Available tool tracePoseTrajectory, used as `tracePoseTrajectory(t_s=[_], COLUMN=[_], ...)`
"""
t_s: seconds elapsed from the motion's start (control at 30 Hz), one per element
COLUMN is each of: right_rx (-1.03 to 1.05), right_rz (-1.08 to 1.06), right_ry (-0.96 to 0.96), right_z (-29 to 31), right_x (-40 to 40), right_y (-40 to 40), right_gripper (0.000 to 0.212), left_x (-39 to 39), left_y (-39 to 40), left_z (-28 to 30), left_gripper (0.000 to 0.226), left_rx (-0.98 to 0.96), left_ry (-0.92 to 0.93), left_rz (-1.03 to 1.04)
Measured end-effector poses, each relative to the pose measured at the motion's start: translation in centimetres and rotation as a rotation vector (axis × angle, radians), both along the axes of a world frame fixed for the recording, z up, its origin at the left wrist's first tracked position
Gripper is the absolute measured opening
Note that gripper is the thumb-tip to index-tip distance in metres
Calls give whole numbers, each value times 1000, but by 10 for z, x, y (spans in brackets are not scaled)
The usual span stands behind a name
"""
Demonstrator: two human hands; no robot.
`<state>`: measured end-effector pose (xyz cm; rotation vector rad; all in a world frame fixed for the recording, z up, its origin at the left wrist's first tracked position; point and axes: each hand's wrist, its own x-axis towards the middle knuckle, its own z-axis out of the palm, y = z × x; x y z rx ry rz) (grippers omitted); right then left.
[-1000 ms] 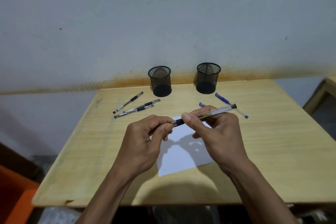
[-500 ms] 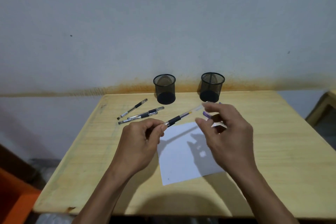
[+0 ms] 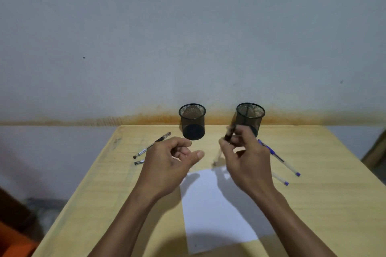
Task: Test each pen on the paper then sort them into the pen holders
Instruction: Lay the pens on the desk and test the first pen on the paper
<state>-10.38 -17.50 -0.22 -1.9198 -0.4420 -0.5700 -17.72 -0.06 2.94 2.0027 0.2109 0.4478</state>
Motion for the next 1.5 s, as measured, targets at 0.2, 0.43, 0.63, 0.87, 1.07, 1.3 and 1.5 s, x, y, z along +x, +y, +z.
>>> tracePoseTrajectory(t_s=[0.2, 0.43, 0.63, 0.87, 1.07, 1.3, 1.5], right_rx=[376, 348, 321, 312, 350, 375, 363], right_rz=[12, -24, -42, -38, -39, -26, -48], right_ry=[229, 313, 425, 500, 494, 497, 428], right_z=[32, 32, 11, -5, -4, -4, 1], right_x=[59, 125, 152, 156, 157, 154, 137], right_y=[22, 62, 82, 92, 88, 83, 62], right_gripper=[10, 15, 19, 16, 15, 18, 12], left_x=[80, 141, 152, 156, 156, 154, 153], left_y=[22, 41, 45, 43, 44, 43, 46], left_z=[-13, -29, -36, -38, -40, -42, -45], left_gripper=[29, 87, 68, 59, 59, 55, 64], left_rx=[190, 240, 234, 217, 215, 209, 202], left_ry=[-51, 80, 35, -38, -52, -73, -7], left_rz=[206, 194, 153, 148, 145, 144, 137])
